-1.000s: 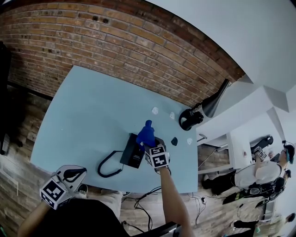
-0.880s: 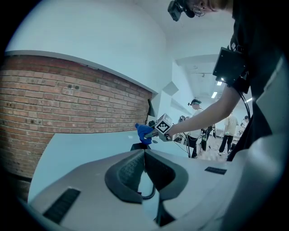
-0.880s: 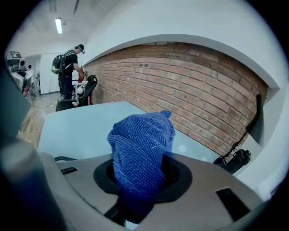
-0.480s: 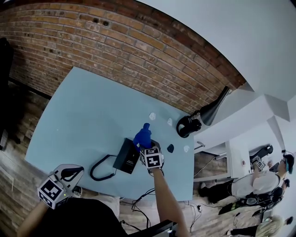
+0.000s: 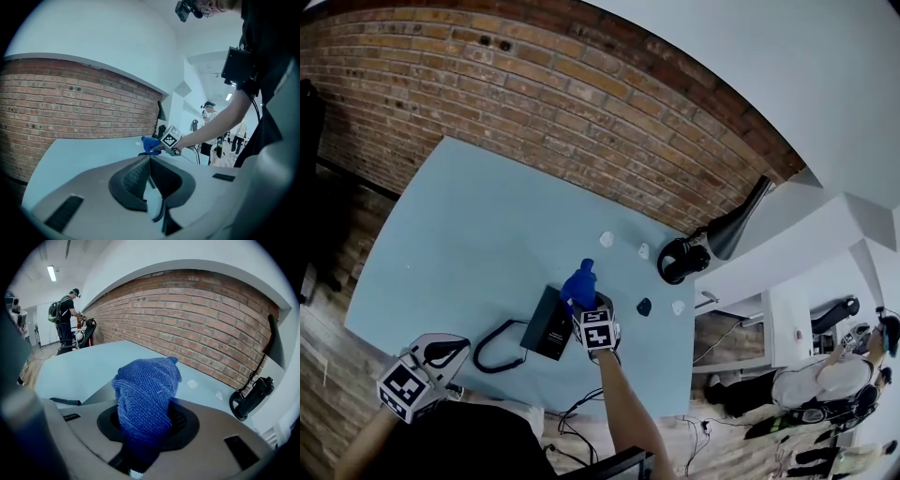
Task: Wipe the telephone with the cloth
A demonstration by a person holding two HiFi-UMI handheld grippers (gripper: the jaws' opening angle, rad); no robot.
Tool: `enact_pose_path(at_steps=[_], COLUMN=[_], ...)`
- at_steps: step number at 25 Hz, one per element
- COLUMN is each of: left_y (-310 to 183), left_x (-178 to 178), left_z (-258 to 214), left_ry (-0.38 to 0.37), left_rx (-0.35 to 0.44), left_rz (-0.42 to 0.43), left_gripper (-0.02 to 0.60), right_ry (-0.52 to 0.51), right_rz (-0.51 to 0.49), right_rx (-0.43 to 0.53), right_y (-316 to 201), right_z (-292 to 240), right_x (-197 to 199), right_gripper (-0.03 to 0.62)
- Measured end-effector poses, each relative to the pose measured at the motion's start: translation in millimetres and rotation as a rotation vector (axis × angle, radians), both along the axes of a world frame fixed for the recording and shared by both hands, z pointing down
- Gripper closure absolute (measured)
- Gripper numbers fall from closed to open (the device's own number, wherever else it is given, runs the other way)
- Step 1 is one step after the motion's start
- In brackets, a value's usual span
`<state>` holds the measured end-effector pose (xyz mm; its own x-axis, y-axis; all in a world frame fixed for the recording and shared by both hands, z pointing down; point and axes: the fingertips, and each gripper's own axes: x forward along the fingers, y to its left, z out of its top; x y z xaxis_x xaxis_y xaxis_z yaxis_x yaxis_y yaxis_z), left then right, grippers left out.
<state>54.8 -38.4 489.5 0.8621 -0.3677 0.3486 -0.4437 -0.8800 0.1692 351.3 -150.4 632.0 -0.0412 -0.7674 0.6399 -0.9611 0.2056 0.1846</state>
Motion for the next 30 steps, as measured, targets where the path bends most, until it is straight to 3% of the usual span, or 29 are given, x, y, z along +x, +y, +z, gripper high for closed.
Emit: enact_pose_path(at_steps=[6, 12, 30], left_y=[-5.8, -9.9, -13.3], left_x=[4.3, 4.5, -0.9], left_z=[4.5, 8.3, 5.4], left_ry=[-0.014, -0.016, 0.018], left_rx=[-0.019, -0.007, -0.006], left_rz=[0.015, 0.037, 0.058], left_gripper=[0.574, 0.574, 0.574], right_ry=[-0.156, -0.34, -0.344], right_rz=[0.047, 0.124, 0.173], right_rx=[0.106, 0.14, 0.103], right_y=[11.9, 25.5, 70.2], right_z=[0.2, 4.6, 31.0], right_x=[1.7, 9.7, -12.5], right_gripper=[0.451, 0.451, 0.451])
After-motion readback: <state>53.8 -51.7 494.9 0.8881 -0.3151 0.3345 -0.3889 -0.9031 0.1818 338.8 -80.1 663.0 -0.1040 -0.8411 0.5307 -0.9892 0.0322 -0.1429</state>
